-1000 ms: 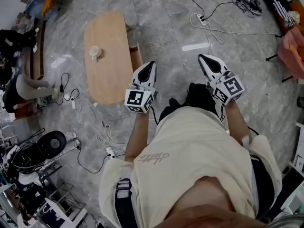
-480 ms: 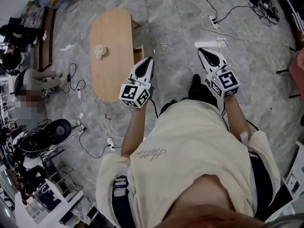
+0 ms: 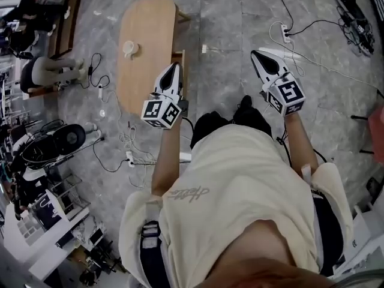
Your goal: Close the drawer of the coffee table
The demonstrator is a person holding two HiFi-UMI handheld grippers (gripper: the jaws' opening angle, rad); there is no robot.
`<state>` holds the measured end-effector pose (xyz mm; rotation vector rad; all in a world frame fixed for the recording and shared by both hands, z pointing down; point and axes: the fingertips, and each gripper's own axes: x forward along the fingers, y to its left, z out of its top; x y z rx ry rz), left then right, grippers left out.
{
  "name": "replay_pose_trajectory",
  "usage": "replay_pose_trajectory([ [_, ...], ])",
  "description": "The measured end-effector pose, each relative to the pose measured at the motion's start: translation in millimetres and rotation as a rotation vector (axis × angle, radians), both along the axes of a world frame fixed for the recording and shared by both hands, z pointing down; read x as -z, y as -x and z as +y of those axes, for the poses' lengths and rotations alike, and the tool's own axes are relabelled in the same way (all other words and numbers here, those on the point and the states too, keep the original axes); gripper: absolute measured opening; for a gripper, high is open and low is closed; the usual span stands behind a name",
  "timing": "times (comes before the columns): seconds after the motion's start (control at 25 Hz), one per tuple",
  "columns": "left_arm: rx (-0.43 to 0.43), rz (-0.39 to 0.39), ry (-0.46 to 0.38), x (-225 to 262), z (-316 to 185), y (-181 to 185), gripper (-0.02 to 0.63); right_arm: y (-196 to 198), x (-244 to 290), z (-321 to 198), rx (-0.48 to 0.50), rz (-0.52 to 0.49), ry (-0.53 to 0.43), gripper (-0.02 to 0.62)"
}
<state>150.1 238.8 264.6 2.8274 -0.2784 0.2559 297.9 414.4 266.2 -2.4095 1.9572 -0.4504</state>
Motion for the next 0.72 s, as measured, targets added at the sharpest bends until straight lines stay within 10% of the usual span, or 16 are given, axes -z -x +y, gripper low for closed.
replay_pose_trajectory([
  [0.72, 0.090, 0.053, -0.030, -11.3, -144.2, -45.8, 0.005, -23.7, 5.9, -178.8, 0.206, 0.016, 0.068, -0.006],
])
